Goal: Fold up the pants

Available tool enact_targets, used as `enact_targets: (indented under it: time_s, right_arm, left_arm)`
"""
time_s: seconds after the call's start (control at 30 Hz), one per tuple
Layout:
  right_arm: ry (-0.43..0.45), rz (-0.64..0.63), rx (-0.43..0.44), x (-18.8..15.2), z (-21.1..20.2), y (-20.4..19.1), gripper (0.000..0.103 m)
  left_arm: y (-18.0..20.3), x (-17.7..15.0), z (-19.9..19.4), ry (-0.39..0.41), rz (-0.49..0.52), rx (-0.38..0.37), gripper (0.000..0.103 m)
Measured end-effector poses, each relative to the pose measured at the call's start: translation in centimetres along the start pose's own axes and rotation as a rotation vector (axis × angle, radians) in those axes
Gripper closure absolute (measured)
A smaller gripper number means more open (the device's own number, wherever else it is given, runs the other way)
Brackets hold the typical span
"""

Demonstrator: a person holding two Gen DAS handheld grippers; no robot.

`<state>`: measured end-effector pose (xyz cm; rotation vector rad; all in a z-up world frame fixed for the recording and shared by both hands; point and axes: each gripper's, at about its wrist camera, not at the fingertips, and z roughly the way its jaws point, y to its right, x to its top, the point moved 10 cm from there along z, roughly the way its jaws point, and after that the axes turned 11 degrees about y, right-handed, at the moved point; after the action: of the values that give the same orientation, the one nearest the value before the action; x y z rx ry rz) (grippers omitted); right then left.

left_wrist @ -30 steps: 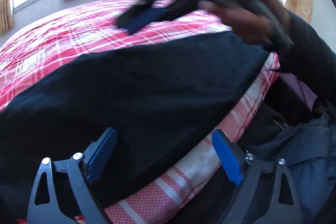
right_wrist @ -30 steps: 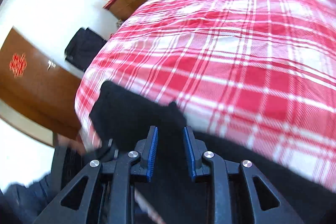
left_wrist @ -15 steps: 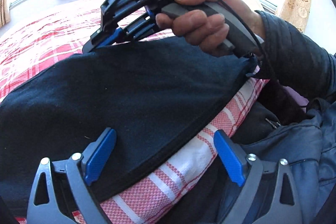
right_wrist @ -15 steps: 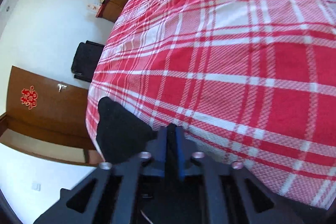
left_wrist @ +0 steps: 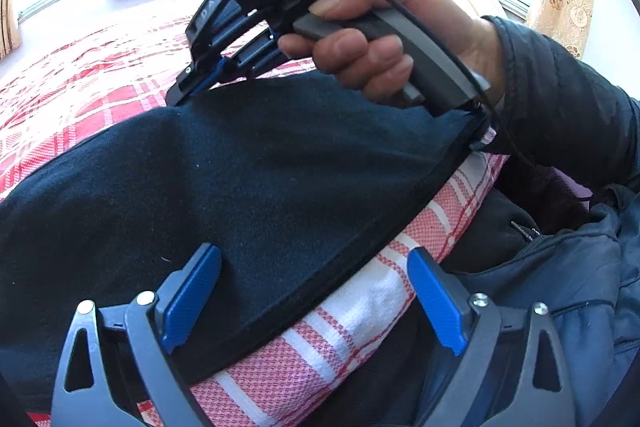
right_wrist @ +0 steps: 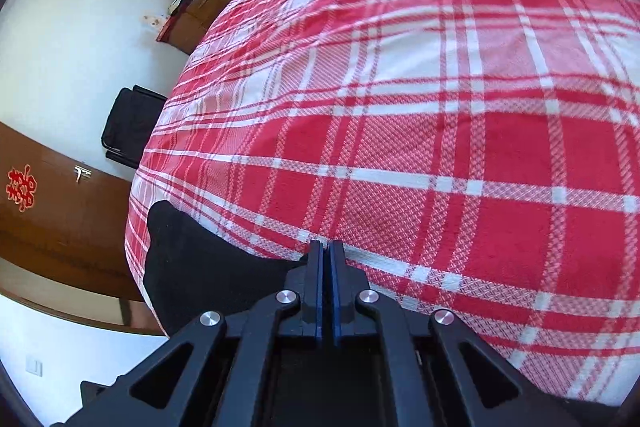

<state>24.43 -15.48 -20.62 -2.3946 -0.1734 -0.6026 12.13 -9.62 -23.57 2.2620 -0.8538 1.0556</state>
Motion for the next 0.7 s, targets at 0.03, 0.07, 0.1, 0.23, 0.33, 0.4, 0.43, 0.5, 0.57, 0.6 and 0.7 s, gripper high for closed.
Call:
enact_targets:
  time_s: [0.03, 0.07, 0.1, 0.23, 0.33, 0.4, 0.43, 0.5, 0.57, 0.6, 0.7]
  right_arm:
    - [-0.003, -0.021, 0.001, -0.1, -0.1, -0.2, 0.1]
    - [-0.003, -0.025, 0.002, -0.1, -0.4, -0.4, 0.098]
    - [0.002, -0.025, 0.002, -0.1, -1.0, -0.5, 0.096]
    - [0.092, -0.043, -0.009, 0.4, -5.4, 0.1, 0.051]
    - [0.168, -0.034, -0.018, 0.3, -10.0, 1.4, 0.051]
    - [0.228, -0.026, -0.053, -0.1, -13.5, 2.7, 0.051]
    - [0.254, -0.023, -0.08, -0.3, -15.0, 3.4, 0.051]
    - [0.316, -0.007, -0.15, -1.3, -19.1, 5.7, 0.051]
    - [0.363, 0.022, -0.194, -2.3, -22.5, 7.5, 0.051]
    - [0.393, 0.047, -0.221, -2.9, -24.8, 8.9, 0.051]
    - [0.506, 0.109, -0.318, -4.6, -31.9, 12.8, 0.051]
  left_arm:
    - [0.0, 0.1, 0.0, 0.002, -0.002, 0.002, 0.007]
    - [0.2, 0.0, 0.0, 0.003, -0.004, 0.003, 0.007]
    - [0.1, 0.1, -0.1, 0.006, -0.009, 0.003, 0.007]
    - [-0.2, 0.6, -0.5, 0.023, -0.035, 0.01, 0.006]
    - [-0.6, 1.6, -1.2, 0.06, -0.046, 0.029, 0.006]
    - [-1.0, 2.3, -1.6, 0.083, -0.055, 0.047, 0.006]
    - [-1.2, 2.7, -1.7, 0.093, -0.06, 0.055, 0.006]
    - [-1.5, 3.0, -1.6, 0.1, -0.072, 0.062, 0.006]
    - [-1.8, 3.1, -1.1, 0.088, -0.092, 0.063, 0.006]
    - [-1.8, 3.0, -0.8, 0.078, -0.102, 0.061, 0.006]
    - [-1.6, 2.8, 0.2, 0.052, -0.11, 0.069, 0.006]
